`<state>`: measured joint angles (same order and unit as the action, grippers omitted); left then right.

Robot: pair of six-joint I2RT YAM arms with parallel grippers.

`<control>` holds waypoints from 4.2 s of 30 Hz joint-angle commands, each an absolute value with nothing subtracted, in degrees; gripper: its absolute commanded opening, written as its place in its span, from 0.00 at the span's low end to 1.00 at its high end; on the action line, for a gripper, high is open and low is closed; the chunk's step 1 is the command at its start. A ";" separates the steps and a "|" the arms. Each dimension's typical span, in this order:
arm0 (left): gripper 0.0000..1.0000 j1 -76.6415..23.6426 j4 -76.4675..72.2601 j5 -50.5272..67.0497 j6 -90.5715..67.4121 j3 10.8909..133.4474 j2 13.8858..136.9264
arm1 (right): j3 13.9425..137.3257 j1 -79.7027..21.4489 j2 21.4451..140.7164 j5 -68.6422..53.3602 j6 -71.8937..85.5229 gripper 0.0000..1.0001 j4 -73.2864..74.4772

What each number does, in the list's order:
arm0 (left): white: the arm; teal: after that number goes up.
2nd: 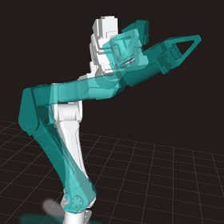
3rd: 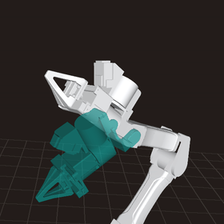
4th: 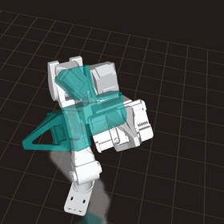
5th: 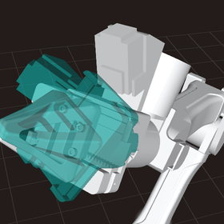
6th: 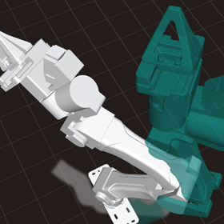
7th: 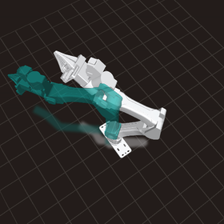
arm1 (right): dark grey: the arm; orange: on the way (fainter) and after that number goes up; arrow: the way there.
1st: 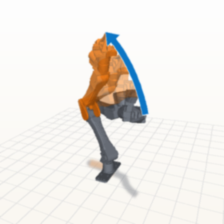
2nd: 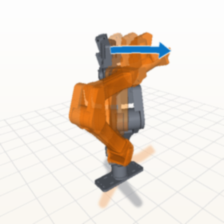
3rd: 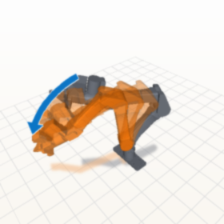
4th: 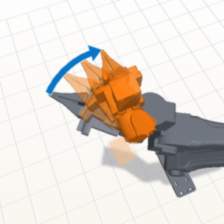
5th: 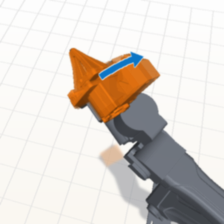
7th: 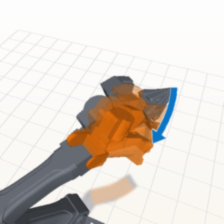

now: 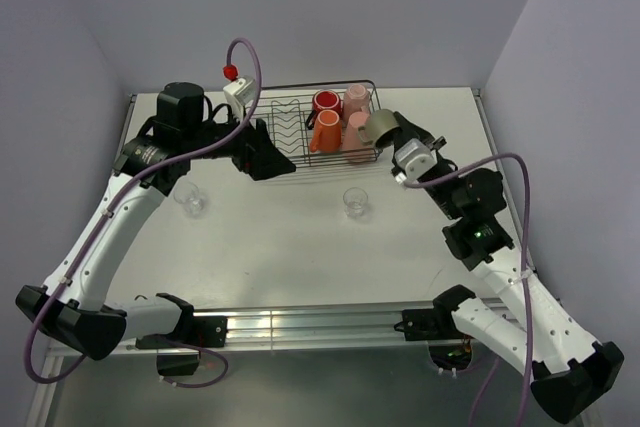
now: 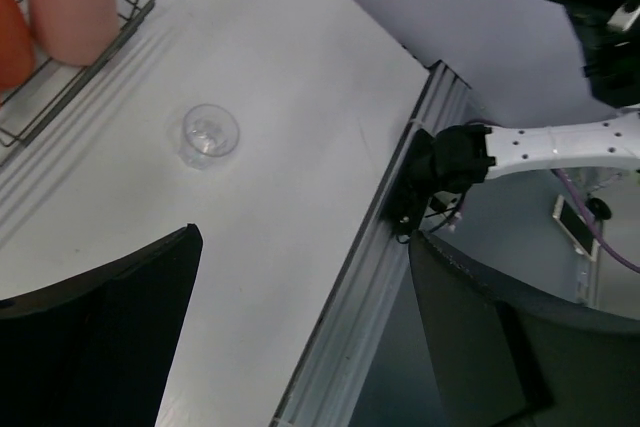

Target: Load the cups into the dish rack

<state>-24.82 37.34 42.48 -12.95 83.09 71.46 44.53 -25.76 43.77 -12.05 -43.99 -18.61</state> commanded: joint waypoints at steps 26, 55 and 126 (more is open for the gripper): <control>0.65 -25.40 20.13 65.39 -32.17 74.97 68.64 | 35.24 -47.37 46.75 -25.67 -75.94 0.00 -47.99; 0.00 -30.76 16.09 65.74 -33.57 74.71 68.56 | 36.04 -51.94 50.27 -24.08 -76.73 0.00 -50.01; 0.00 -19.34 30.67 -11.60 -13.18 112.94 121.55 | 56.87 -29.97 59.24 5.36 -34.80 1.00 7.03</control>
